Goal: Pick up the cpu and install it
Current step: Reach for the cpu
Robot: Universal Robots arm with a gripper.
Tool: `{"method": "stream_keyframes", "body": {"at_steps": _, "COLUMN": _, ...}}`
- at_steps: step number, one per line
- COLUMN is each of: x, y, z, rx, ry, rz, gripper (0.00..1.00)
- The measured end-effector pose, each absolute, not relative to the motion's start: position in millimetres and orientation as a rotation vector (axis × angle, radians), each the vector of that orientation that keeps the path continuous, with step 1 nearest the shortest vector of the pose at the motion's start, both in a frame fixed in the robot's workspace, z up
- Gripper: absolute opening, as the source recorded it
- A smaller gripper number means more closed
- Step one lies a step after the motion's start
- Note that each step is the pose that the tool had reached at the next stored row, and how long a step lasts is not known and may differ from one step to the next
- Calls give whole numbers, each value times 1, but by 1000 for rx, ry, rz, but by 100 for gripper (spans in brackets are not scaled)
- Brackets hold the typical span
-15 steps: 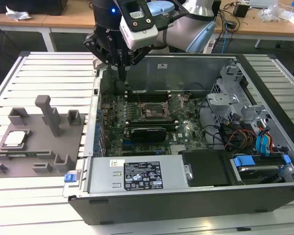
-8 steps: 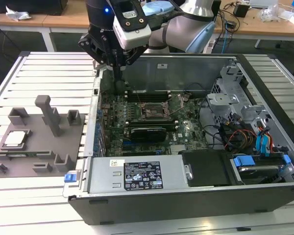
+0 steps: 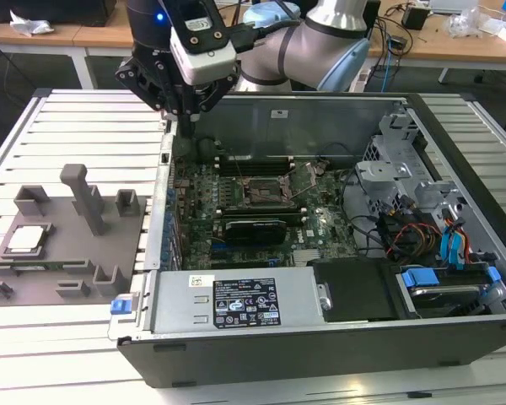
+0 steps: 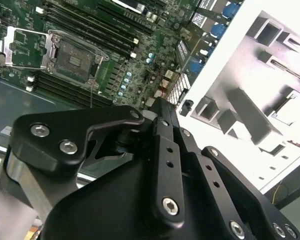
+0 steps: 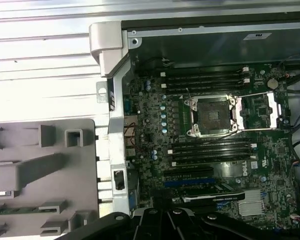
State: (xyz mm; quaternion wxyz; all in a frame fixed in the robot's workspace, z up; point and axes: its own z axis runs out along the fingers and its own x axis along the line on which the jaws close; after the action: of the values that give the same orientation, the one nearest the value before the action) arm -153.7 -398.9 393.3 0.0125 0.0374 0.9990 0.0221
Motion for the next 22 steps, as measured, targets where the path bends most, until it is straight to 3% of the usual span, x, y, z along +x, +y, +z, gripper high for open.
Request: {"method": "stream_keyframes", "body": {"at_steps": 22, "x": -202, "y": -399, "z": 388, "rx": 117, "ry": 3114, "rz": 69, "gripper": 11}}
